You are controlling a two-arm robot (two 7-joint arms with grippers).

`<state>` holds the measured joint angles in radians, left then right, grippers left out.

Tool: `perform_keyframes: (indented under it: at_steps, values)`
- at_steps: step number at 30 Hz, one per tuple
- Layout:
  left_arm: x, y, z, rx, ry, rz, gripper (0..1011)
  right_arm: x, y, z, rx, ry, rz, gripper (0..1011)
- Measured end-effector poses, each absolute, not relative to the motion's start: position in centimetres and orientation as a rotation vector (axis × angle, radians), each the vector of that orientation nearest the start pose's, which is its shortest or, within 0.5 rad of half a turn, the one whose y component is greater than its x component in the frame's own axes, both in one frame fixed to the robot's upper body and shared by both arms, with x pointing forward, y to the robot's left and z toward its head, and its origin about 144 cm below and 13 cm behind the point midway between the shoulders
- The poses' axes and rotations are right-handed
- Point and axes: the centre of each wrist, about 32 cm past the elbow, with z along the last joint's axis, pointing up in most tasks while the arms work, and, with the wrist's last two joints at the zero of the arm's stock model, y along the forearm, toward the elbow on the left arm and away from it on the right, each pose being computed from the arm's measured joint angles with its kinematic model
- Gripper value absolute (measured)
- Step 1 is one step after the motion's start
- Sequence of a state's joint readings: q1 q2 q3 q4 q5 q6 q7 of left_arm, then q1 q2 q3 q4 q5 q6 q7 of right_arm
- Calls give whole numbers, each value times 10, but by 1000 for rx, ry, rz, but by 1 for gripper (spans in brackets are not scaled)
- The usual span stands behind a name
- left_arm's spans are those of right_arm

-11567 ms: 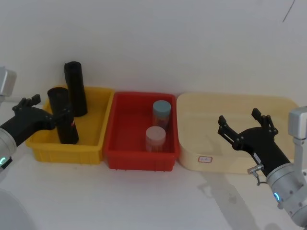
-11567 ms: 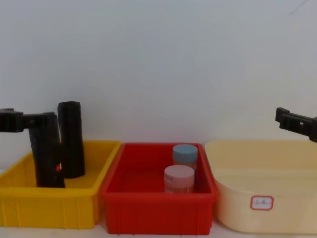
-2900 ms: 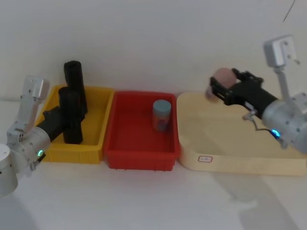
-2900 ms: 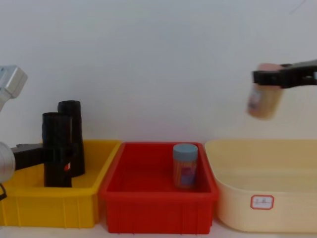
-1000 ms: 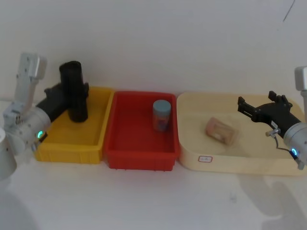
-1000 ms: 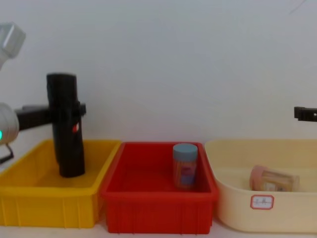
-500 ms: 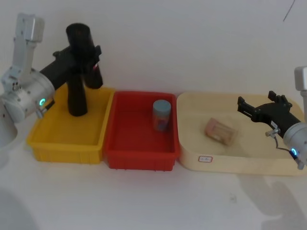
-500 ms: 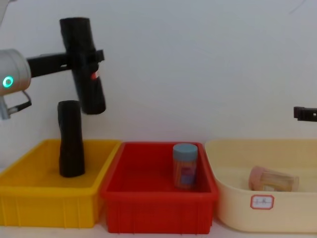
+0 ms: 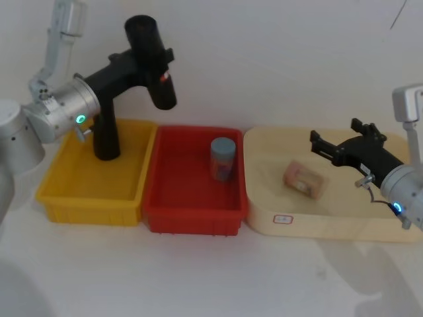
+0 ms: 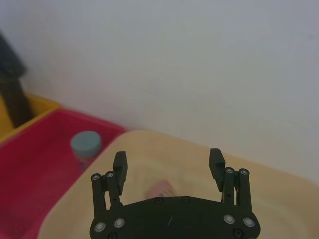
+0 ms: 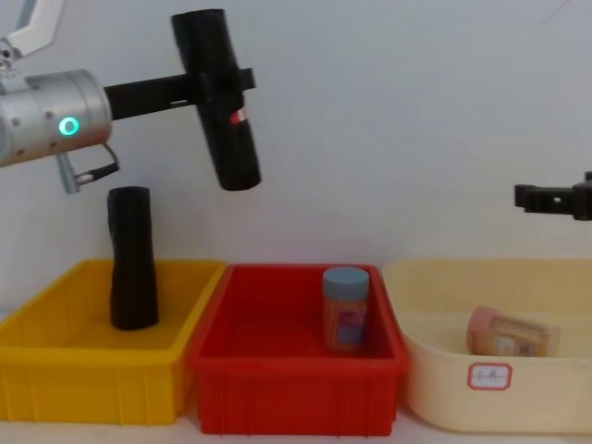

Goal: Pick up the garbage bag with the one hand and transfer it to the other hand.

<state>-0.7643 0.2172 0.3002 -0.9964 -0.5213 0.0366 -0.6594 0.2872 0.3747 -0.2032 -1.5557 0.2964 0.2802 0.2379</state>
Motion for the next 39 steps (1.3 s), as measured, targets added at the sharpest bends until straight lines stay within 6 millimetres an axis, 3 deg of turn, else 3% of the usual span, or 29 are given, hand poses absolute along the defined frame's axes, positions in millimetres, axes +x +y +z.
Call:
perform_keyframes:
  at_steps: [15, 25, 39]
  values:
    - [692, 215, 1279, -186, 44, 519, 487, 518, -263, 1249, -141, -75, -977, 1000]
    - [710, 194, 1278, -187, 74, 393, 487, 514, -257, 1253, -139, -90, -905, 1000]
    - [716, 185, 1281, -174, 84, 329, 487, 547, -244, 1242, -199, -86, -970, 1001]
